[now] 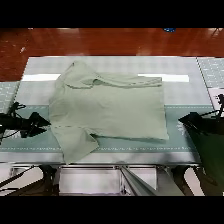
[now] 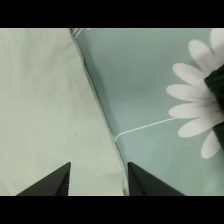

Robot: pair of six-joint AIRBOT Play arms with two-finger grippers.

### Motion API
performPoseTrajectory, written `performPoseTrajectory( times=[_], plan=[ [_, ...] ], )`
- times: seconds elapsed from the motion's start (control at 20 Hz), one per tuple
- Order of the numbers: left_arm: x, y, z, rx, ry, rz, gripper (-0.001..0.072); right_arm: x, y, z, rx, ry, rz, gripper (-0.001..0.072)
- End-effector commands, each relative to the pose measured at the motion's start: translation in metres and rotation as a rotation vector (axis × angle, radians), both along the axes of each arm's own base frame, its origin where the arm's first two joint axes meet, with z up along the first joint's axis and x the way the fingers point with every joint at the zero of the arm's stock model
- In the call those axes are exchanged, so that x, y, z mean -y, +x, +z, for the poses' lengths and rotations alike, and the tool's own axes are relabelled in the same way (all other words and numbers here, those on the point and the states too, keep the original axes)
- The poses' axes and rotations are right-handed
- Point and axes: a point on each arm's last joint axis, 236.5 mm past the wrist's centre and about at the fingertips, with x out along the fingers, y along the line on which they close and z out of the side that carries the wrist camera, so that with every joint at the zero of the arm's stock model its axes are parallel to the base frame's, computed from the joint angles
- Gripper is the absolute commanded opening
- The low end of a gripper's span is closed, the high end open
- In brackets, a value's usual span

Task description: Fold the shirts.

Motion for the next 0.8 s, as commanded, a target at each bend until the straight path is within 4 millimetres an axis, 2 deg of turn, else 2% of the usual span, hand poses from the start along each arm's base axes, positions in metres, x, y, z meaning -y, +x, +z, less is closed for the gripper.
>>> performPoseTrajectory(
  times=[0.0, 0.1, 0.15, 0.2, 0.25, 0.3, 0.4, 0.5, 0.65, 0.75],
  plan=[
    [0.018, 0.000, -0.022, -0.054, -0.007, -0.027, 0.0506, -0.013, 0.000, 0.006, 0.020, 0.053, 0.001, 0.0410],
    [0.031, 0.007, -0.026, -0.059, -0.005, -0.030, 0.0503, -0.015, 0.001, 0.007, 0.025, 0.062, -0.001, 0.0409],
    [0.037, 0.011, -0.026, -0.051, 0.001, -0.042, 0.0421, -0.014, 0.001, 0.007, 0.025, 0.061, 0.000, 0.0409],
    [0.043, 0.012, -0.025, -0.046, 0.005, -0.070, 0.0177, -0.014, 0.000, 0.007, 0.023, 0.057, 0.002, 0.0409],
    [0.047, 0.013, -0.024, -0.041, 0.006, -0.094, 0.0024, -0.010, -0.003, 0.003, 0.008, 0.035, 0.007, 0.0409],
    [0.051, 0.013, -0.023, -0.040, 0.003, -0.115, 0.0019, -0.001, -0.012, -0.004, -0.033, -0.011, 0.010, 0.0409],
    [0.055, 0.011, -0.019, -0.031, -0.005, -0.154, 0.0019, 0.014, -0.041, -0.025, -0.178, -0.072, -0.020, 0.0409],
    [0.056, 0.011, -0.018, -0.031, -0.008, -0.160, 0.0019, -0.005, -0.061, -0.040, -0.247, -0.001, -0.008, 0.0410],
    [0.057, 0.010, -0.018, -0.034, -0.011, -0.162, 0.0019, -0.032, -0.063, -0.051, -0.237, 0.115, -0.015, 0.0409],
    [0.057, 0.009, -0.018, -0.037, -0.014, -0.163, 0.0020, -0.029, -0.058, -0.052, -0.221, 0.110, -0.033, 0.0409]
  ],
)
